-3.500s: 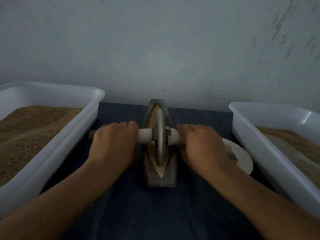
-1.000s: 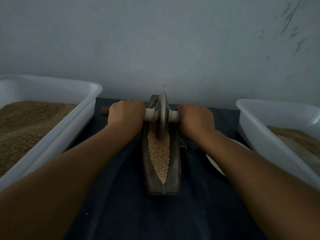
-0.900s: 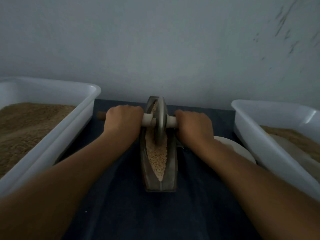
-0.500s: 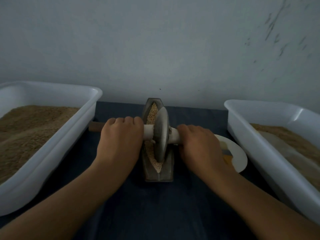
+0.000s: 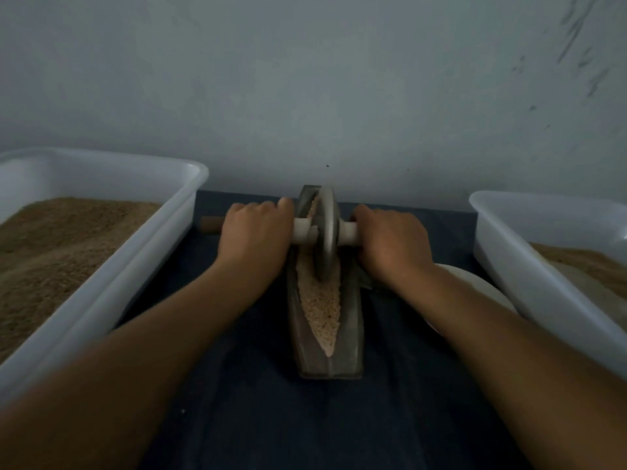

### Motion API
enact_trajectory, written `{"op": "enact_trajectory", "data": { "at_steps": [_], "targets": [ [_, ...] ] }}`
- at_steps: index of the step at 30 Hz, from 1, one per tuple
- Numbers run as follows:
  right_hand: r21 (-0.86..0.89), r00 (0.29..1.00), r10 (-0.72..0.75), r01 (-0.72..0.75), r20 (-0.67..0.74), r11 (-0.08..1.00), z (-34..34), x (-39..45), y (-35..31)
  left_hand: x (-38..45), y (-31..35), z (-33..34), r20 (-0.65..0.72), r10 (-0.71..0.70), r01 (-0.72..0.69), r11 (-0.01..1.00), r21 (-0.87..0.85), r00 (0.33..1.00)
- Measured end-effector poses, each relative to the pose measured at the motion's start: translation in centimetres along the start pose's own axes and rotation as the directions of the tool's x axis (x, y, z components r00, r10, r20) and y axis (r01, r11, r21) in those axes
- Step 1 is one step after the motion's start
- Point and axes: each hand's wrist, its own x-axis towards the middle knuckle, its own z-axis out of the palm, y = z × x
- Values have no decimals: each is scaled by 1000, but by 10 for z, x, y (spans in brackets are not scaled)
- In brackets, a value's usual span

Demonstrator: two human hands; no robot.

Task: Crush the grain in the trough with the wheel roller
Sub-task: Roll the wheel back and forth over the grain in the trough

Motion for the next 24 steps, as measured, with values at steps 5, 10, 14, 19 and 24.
{"op": "enact_trajectory", "data": {
  "at_steps": [5,10,14,19,24],
  "targets": [
    [-10,997,15,-14,72,1000,11,39,6,36,-9,5,130,-29,42,994,-100,991],
    [16,975,56,-61,214,998,10,49,8,37,-5,2,122,-44,54,995,-79,992],
    [79,988,83,-94,130,992,9,16,7,25,0,-3,64,-14,13,1000,7,998],
    [59,1000,21,-22,17,998,-2,-19,2,-3,4,-13,5,-3,3,999,51,1000],
    [51,999,-6,8,-41,999,-18,-36,-8,-38,6,-27,-23,-22,23,1000,16,999]
  ]
}}
